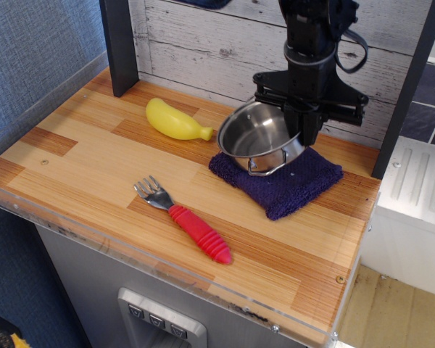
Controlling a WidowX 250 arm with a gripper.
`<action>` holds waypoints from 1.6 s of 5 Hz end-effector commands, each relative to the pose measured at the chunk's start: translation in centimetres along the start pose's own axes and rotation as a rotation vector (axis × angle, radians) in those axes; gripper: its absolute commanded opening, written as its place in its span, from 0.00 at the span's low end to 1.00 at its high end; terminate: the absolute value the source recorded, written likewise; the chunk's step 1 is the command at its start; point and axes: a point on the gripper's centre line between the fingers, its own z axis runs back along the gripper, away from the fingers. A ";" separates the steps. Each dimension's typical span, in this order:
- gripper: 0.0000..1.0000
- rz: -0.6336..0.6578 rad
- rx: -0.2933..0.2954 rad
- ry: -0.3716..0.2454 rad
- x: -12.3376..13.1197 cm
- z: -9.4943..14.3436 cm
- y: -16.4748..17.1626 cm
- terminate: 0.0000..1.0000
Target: Move pot on top of purple cloth
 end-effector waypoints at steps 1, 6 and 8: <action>0.00 -0.030 -0.019 -0.018 0.3 0.6 -0.6 0.00; 1.00 -0.004 -0.002 -0.002 -0.4 1.0 -0.3 0.00; 1.00 0.009 -0.022 -0.102 0.0 4.9 -0.1 0.00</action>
